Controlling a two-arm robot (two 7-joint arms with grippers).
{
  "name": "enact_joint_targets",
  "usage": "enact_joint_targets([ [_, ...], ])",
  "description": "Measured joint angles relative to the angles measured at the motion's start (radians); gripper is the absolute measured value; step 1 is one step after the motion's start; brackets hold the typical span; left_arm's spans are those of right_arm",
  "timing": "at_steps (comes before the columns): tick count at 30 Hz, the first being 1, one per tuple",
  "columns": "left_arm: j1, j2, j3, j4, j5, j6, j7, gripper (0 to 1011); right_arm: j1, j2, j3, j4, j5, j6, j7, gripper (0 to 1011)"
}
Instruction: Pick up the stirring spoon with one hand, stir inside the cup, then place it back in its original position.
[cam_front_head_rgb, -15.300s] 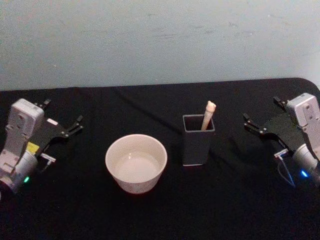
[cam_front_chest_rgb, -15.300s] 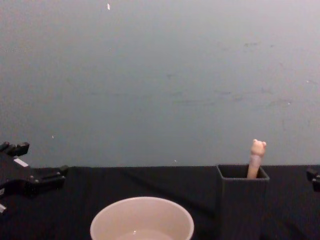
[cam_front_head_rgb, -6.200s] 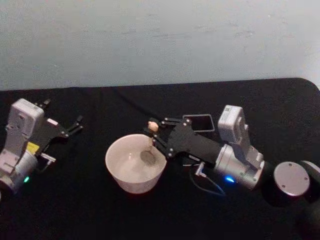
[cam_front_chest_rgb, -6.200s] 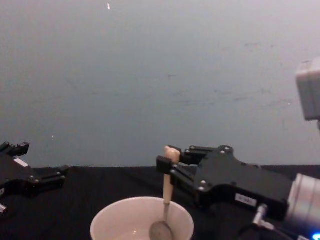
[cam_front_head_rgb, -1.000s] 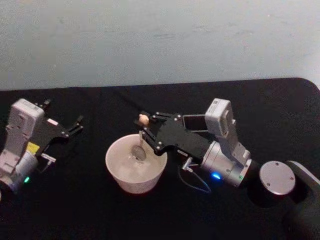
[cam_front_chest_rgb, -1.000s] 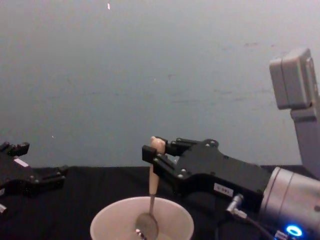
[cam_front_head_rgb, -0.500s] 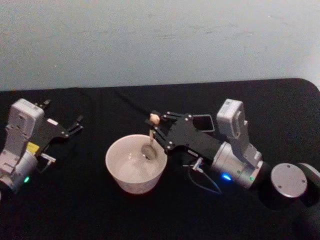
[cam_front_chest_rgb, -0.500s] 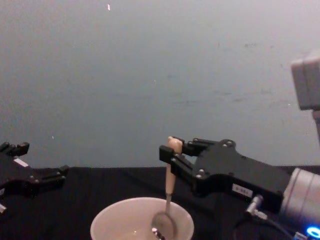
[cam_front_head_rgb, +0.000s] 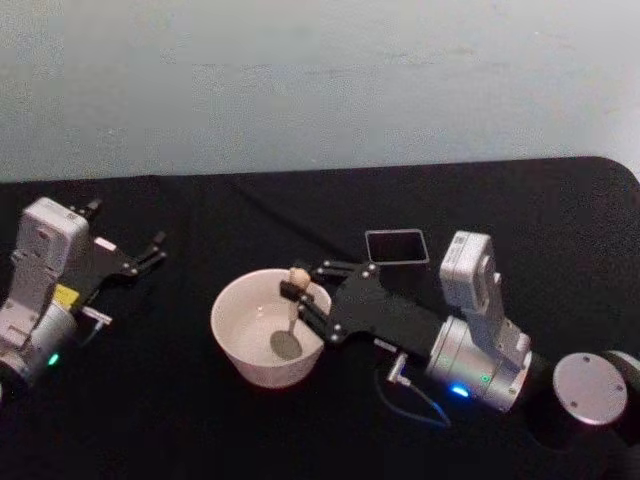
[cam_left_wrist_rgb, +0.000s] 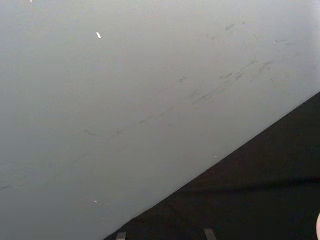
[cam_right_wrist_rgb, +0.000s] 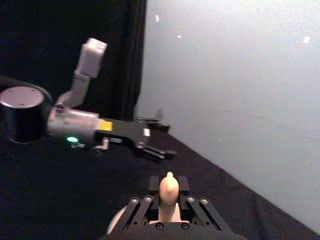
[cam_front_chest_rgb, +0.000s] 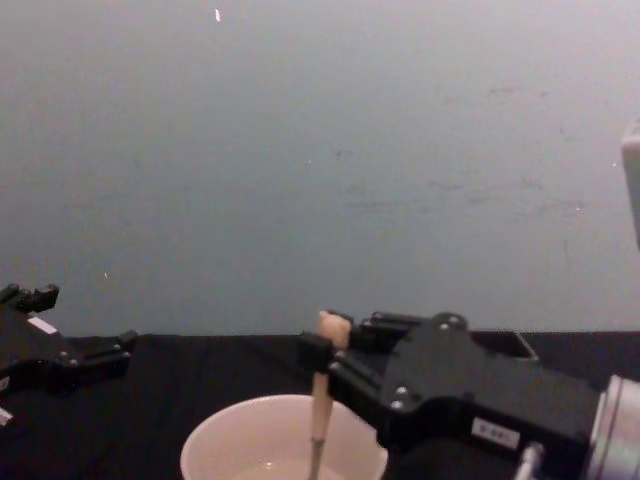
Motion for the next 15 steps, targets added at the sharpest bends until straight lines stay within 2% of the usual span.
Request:
enact_joint_targets([
  [7, 0.000, 0.000, 0.000, 0.000, 0.000, 0.000, 0.000, 1001, 0.003, -0.015, -0.030, -0.007, 0.002, 0.001, 0.010, 214],
  [15, 0.000, 0.000, 0.000, 0.000, 0.000, 0.000, 0.000, 1001, 0.049, -0.064, -0.047, 0.051, -0.022, -0.007, -0.022, 214],
])
